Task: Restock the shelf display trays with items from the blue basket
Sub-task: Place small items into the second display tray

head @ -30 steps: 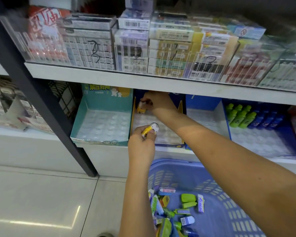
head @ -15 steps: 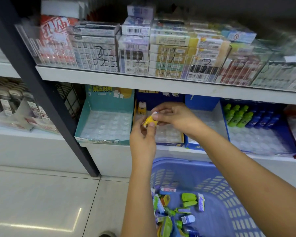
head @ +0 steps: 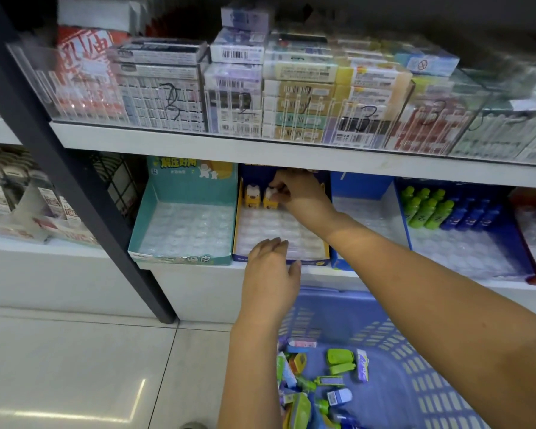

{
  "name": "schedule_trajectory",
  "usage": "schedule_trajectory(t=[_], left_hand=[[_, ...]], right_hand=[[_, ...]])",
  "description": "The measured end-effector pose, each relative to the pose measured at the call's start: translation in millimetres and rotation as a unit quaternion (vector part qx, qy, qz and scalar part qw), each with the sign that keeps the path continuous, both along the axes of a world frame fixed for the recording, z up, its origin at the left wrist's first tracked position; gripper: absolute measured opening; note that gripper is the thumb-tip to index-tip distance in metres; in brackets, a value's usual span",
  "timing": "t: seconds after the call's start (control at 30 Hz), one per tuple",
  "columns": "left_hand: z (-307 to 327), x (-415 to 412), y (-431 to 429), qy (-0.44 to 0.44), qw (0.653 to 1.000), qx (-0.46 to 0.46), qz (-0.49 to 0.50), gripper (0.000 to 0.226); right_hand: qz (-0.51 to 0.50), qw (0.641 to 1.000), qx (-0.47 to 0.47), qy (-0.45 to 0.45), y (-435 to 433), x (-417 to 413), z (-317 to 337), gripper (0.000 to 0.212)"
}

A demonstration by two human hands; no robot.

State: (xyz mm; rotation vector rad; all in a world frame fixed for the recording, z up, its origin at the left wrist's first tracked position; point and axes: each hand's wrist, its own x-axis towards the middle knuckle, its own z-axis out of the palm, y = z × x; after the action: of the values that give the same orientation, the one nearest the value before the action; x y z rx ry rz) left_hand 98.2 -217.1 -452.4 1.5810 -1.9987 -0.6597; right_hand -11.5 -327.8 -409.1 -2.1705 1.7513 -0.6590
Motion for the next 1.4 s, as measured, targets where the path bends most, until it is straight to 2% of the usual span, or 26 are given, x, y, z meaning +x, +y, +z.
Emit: schedule_trajectory(t=[0.17,0.3,0.37,0.43,0.53,0.63,0.73,0.8,0.9,1.03,1.1,1.23,1.27,1.33,1.4], left_hand=[[2,0,-1,0.016,1.000,0.000,-0.002,0.047],[15,-2,15,0.175,0.978,-0.091,0.070,0.025],[17,-3,23,0.197,0.975,-0.077,0.064,0.026],[6,-8,27,0.138,0.990,-0.006,0.032,0.034],[-25,-25,37,0.002,0.992,0.122,-0.034,0.034],[-70,-51,61,-0.088,0.961,0.234,-0.118,0.025],[-123,-68,90,-0.169,0.916,0.319,-0.176,0.027],[-150,-74,107,-0.215,0.880,0.363,-0.217,0.036],[-174,-77,116,-0.235,0.865,0.373,-0.240,0.056],[-187,-83,120,-0.230,0.879,0.348,-0.231,0.067],[-191,-88,119,-0.215,0.895,0.342,-0.189,0.062],[-190,-92,102,-0.230,0.901,0.343,-0.136,0.020],[-190,-90,99,-0.224,0.901,0.350,-0.124,0.022],[-191,-88,97,-0.169,0.918,0.349,-0.087,0.022],[-184,-86,96,-0.081,0.932,0.350,-0.046,0.019]], right_hand=[[-0.023,0.999,0.018,0.037,-4,3,5,0.025],[-0.012,0.996,0.029,0.078,18,1,20,0.041],[-0.036,0.998,0.001,0.044,50,-10,21,0.036],[-0.050,0.999,0.008,-0.014,93,-31,10,0.018],[-0.061,0.992,0.104,-0.022,158,-64,-24,0.014],[-0.073,0.977,0.197,0.026,199,-88,-75,0.009],[-0.054,0.952,0.286,0.098,208,-101,-133,0.028],[-0.036,0.937,0.319,0.138,208,-105,-171,0.035],[-0.026,0.931,0.326,0.159,209,-109,-215,0.035],[-0.035,0.928,0.313,0.200,208,-115,-254,0.038],[-0.027,0.931,0.302,0.205,205,-115,-263,0.035],[0.000,0.938,0.260,0.228,202,-113,-264,0.046],[0.004,0.930,0.283,0.233,201,-116,-262,0.040],[-0.074,0.928,0.340,0.132,202,-119,-257,0.029],[-0.134,0.911,0.389,-0.021,205,-126,-245,0.026]])
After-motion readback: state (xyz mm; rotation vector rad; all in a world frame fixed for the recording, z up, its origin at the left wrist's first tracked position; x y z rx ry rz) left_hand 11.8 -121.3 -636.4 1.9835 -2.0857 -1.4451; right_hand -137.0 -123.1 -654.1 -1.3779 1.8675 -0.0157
